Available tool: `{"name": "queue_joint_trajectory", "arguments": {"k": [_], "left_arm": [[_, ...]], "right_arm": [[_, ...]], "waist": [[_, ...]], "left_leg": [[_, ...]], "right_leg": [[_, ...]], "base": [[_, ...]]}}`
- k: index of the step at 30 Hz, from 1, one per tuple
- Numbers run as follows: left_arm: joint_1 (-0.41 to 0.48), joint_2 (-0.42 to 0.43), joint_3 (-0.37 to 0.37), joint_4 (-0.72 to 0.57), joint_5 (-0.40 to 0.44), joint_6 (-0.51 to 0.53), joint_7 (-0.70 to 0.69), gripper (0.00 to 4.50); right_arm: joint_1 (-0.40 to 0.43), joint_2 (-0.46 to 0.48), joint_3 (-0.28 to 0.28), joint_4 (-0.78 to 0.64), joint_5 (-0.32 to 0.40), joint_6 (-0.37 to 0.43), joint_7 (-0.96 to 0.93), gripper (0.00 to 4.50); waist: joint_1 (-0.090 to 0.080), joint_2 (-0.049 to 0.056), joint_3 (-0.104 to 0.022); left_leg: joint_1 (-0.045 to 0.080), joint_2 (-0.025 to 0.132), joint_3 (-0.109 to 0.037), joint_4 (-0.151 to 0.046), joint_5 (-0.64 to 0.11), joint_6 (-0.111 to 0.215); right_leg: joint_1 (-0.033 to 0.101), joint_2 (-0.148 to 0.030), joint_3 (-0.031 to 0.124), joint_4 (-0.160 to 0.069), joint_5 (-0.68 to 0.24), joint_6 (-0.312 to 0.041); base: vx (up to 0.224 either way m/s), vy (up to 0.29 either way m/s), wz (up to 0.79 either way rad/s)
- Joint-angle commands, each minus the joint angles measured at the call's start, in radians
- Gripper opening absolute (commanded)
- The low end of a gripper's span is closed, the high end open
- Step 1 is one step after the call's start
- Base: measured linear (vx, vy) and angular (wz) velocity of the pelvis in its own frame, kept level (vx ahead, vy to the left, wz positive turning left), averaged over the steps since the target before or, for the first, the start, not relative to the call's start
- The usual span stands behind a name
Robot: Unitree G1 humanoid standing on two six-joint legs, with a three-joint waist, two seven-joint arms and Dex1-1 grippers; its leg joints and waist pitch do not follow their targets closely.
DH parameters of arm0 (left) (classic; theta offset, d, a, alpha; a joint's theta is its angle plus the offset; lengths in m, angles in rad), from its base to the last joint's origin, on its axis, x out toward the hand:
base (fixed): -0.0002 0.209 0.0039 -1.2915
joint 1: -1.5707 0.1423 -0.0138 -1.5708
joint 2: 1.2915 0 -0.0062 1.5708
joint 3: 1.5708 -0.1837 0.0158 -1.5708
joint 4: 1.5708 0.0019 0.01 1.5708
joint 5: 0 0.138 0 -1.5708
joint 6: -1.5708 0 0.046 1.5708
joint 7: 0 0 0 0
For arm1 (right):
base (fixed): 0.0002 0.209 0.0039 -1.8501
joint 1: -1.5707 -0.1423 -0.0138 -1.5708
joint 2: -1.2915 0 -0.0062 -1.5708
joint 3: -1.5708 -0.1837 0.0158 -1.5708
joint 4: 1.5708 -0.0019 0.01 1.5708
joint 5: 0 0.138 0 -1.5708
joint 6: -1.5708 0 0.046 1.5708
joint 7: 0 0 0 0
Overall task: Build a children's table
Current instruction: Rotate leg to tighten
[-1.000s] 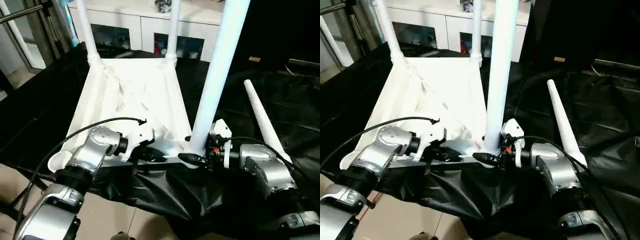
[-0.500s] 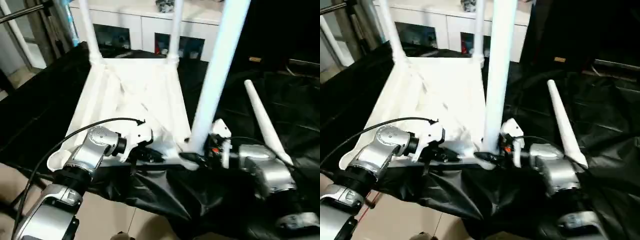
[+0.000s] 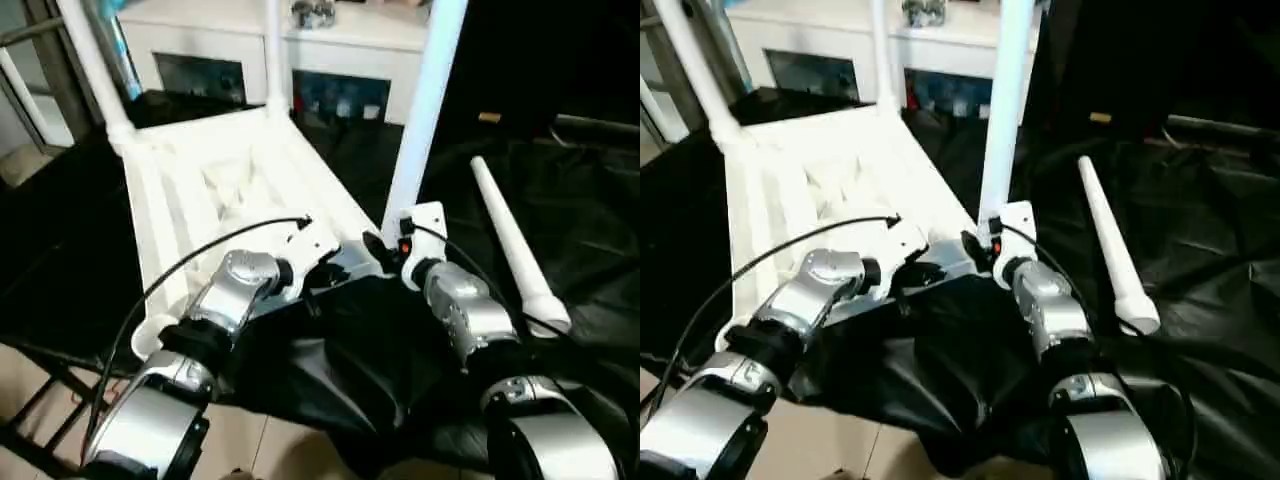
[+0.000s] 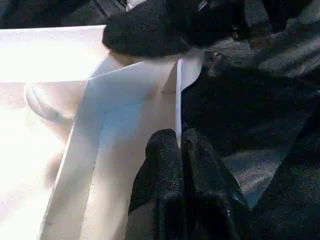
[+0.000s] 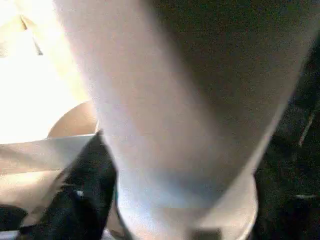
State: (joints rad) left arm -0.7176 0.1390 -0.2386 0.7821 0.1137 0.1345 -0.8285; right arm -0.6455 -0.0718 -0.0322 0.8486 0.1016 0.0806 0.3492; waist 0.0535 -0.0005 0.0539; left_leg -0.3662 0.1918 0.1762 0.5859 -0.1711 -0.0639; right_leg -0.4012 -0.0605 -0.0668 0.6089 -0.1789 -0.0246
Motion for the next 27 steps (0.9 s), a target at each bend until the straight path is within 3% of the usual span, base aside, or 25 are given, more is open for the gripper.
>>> {"name": "queue_joint_trajectory", "arguments": {"k": [1,7,10,11,13,16,21,27], "left_arm": [[-0.018,-0.044,0.008,-0.044,-0.038,-0.043,-0.011,0.0],[0.01,-0.001,-0.013,-0.071,-0.054,-0.072,-0.114,0.0],[0.019,0.015,-0.019,-0.084,-0.061,-0.079,-0.155,0.0],[0.037,0.05,-0.032,-0.108,-0.076,-0.096,-0.242,0.0],[0.044,0.068,-0.038,-0.119,-0.081,-0.107,-0.282,0.0],[0.059,0.108,-0.051,-0.138,-0.082,-0.113,-0.355,0.0],[0.074,0.142,-0.056,-0.167,-0.098,-0.112,-0.43,0.0],[0.086,0.16,-0.058,-0.201,-0.121,-0.096,-0.484,0.0]], "right_arm": [[0.02,0.045,0.068,0.059,-0.023,0.025,0.056,3.67],[0.039,-0.018,0.089,0.004,-0.013,-0.063,0.232,3.67],[0.06,-0.043,0.102,-0.04,0.004,-0.068,0.321,3.67],[0.102,-0.093,0.12,-0.13,0.043,-0.047,0.483,3.67],[0.121,-0.118,0.128,-0.168,0.061,-0.033,0.557,3.67],[0.149,-0.172,0.151,-0.202,0.068,-0.017,0.668,3.67],[0.183,-0.22,0.176,-0.257,0.086,0.016,0.779,3.67],[0.21,-0.249,0.197,-0.32,0.099,0.064,0.843,3.21]], "waist": [[0.001,-0.009,-0.062],[0.002,-0.008,-0.063],[0.004,-0.009,-0.065],[0.005,-0.007,-0.063],[0.012,-0.007,-0.065],[0.017,0.0,-0.064],[0.027,-0.003,-0.062],[0.038,-0.002,-0.062]], "left_leg": [[0.006,0.034,-0.009,-0.065,-0.215,0.044],[0.004,0.036,-0.009,-0.065,-0.22,0.053],[0.003,0.037,-0.009,-0.063,-0.208,0.068],[0.003,0.036,-0.009,-0.064,-0.205,0.075],[0.001,0.04,-0.008,-0.062,-0.184,0.094],[0.006,0.044,-0.006,-0.063,-0.198,0.081],[0.008,0.044,-0.007,-0.065,-0.224,0.064],[0.01,0.046,-0.007,-0.066,-0.222,0.056]], "right_leg": [[0.047,-0.083,0.05,-0.088,-0.28,-0.187],[0.051,-0.084,0.049,-0.088,-0.273,-0.19],[0.054,-0.083,0.05,-0.085,-0.245,-0.199],[0.057,-0.081,0.049,-0.087,-0.236,-0.2],[0.058,-0.08,0.049,-0.079,-0.189,-0.211],[0.051,-0.081,0.048,-0.08,-0.205,-0.229],[0.051,-0.082,0.048,-0.084,-0.255,-0.213],[0.047,-0.083,0.049,-0.085,-0.277,-0.201]], "base": [[0.0,0.0,0.0],[0.0,0.0,0.0],[0.0,0.0,0.0],[0.0,0.0,0.0],[0.0,0.0,0.0],[0.0,0.0,0.0],[0.0,0.0,0.0],[0.0,0.0,0.0]]}}
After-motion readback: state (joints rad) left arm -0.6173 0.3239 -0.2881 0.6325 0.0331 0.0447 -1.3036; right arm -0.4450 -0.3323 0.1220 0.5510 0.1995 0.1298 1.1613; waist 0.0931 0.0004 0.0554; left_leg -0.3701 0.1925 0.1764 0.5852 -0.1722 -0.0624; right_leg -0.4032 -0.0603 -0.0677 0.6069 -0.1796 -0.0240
